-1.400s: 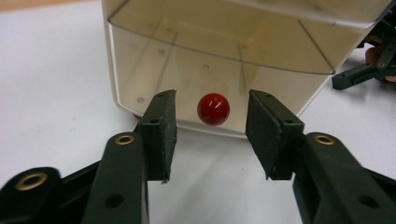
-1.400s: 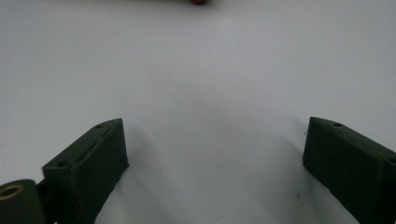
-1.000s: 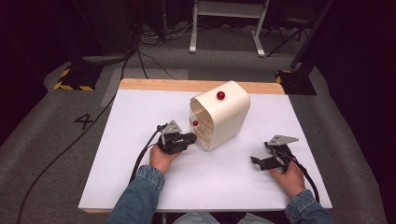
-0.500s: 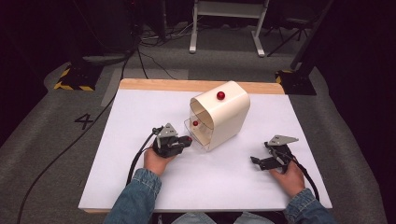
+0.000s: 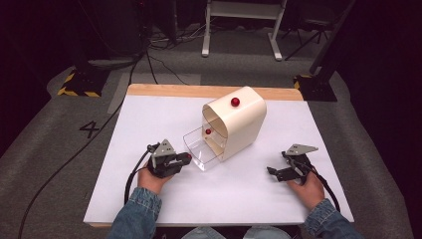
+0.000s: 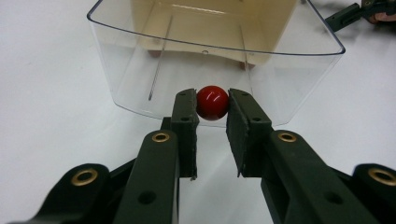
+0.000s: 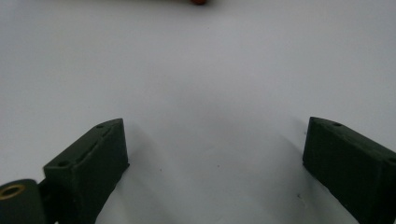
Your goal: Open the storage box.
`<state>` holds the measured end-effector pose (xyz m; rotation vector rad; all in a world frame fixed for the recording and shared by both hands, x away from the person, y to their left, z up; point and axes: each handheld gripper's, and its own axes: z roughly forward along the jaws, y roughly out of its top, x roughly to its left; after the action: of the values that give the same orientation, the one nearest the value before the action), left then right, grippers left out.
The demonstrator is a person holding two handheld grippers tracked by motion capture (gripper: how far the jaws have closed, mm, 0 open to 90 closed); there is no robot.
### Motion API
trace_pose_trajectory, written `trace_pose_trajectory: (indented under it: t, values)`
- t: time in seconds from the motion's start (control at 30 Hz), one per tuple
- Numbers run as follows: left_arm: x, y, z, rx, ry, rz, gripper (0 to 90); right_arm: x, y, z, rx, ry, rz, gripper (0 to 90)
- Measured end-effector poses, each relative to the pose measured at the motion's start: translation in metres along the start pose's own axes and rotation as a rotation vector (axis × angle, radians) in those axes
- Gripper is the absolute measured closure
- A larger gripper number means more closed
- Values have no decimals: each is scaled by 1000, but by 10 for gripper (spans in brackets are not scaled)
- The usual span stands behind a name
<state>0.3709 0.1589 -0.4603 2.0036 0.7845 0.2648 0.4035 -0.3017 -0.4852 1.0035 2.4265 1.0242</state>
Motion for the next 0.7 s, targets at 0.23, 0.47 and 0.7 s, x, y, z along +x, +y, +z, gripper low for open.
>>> trace_pose_trajectory:
  t: [0.23,0.47,0.7]
  values:
    - [1,-6,-6,2,-2,-6,734,0,0,0,0,0,0,68]
    - [3,-10,-4,28,-22,-9,633,0,0,0,0,0,0,68]
    - [1,-13,-2,85,-24,0,514,0,0,0,0,0,0,68]
